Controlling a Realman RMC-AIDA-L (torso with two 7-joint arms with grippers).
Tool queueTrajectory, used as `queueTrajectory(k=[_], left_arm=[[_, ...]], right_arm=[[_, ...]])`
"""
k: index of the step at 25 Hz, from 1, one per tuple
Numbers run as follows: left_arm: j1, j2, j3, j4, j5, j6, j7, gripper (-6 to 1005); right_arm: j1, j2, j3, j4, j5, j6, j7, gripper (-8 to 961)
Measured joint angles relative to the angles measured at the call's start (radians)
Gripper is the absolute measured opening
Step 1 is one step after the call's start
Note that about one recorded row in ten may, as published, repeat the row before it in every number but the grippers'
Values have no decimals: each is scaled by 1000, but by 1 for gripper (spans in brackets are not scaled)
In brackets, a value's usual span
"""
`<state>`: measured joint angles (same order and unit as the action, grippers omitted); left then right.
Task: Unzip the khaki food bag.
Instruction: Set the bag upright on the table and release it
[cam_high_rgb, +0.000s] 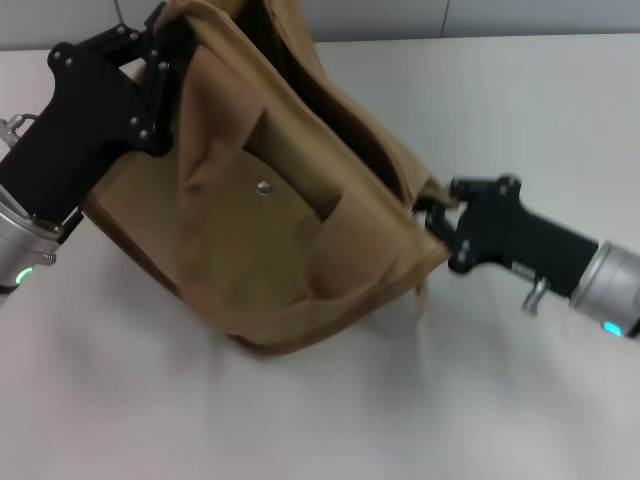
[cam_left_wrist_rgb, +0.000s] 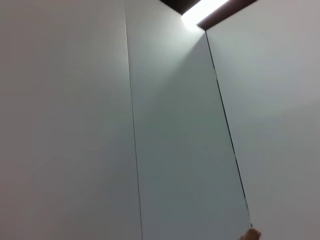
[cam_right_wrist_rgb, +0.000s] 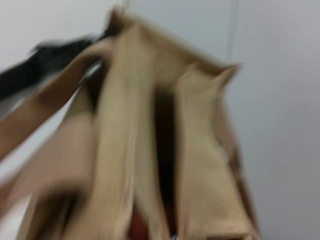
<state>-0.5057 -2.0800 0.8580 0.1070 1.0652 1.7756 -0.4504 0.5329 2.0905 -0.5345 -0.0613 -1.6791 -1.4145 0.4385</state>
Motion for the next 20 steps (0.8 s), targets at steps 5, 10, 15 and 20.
queueTrajectory(k=[5, 10, 15, 20], left_arm=[[9, 0, 60, -5, 12, -54, 0, 187], [7, 0, 121, -6, 15, -115, -2, 189], [14, 0, 123, -11, 12, -139, -56, 192], [33, 6, 122, -7, 13, -191, -106, 194]], right_arm=[[114, -7, 118, -29, 8, 20, 249, 84], [178, -7, 153, -104, 9, 75, 436, 76], [180, -7, 152, -150, 10, 100, 501, 122], [141, -11, 147, -183, 10, 86, 540, 168]])
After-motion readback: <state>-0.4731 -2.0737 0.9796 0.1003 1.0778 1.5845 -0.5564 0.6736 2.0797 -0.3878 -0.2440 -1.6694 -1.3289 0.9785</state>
